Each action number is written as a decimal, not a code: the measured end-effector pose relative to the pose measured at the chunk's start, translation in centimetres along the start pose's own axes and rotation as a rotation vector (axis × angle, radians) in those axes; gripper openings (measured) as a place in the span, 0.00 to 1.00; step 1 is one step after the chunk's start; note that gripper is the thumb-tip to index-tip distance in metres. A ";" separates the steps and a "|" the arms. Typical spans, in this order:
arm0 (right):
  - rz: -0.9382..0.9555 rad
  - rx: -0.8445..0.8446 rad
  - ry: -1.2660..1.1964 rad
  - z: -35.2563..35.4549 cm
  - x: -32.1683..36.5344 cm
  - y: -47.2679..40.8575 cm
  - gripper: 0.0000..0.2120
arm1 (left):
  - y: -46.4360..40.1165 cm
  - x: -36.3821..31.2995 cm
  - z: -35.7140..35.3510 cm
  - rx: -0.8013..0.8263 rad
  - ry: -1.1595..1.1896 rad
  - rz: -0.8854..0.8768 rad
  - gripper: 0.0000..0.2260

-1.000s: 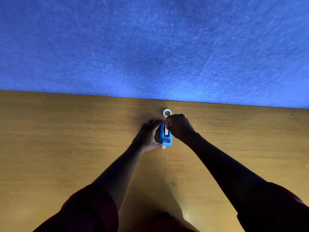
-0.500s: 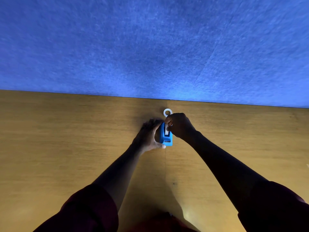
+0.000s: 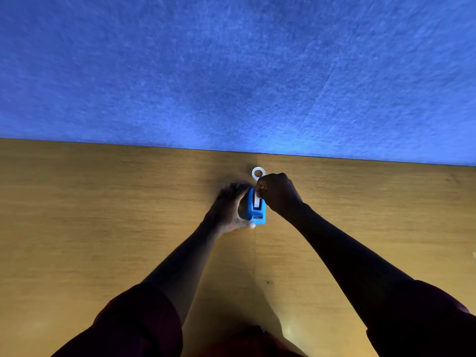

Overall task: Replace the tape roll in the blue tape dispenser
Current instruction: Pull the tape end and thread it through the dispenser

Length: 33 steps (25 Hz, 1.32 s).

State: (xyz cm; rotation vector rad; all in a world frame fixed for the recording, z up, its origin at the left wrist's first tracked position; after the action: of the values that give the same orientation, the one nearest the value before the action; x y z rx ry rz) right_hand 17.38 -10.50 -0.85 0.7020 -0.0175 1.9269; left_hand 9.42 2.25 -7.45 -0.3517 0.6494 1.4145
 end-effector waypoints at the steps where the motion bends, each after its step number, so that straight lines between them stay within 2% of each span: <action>1: -0.002 -0.003 0.006 0.0 0.0 0.0 0.04 | 0.0 0.0 0.0 0.003 -0.001 -0.002 0.49; 10: -0.004 0.005 0.082 0.2 0.4 0.1 0.06 | -0.2 0.0 0.0 0.000 -0.006 -0.019 0.48; 14: 0.013 -0.055 0.180 0.1 0.7 0.7 0.05 | -0.2 0.1 -0.1 0.001 -0.007 -0.012 0.48; 20: 0.046 -0.116 0.196 -0.3 0.7 1.7 0.04 | 0.0 -0.1 0.0 -0.003 -0.010 -0.013 0.47; 24: 0.016 -0.115 0.194 -0.5 0.6 2.2 0.07 | -0.1 -0.1 0.0 0.004 -0.033 -0.020 0.47; 33: 0.033 -0.110 0.258 -1.6 0.4 3.5 0.04 | 0.0 0.0 -0.2 -0.018 -0.026 0.011 0.50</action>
State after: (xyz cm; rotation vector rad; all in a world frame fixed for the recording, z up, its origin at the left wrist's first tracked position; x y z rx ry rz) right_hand 13.59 -11.24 -0.99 0.3788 0.0260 2.0184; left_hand 9.42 2.17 -7.62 -0.3443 0.6185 1.4337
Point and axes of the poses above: each hand's wrist, its own y-axis away from the middle knuckle, its own z-axis out of the back of the hand, x = y × z, the point moved 5 cm from there along -y, towards the middle knuckle, and after that the axes turned 3 degrees about -z, right-handed, at the moved point
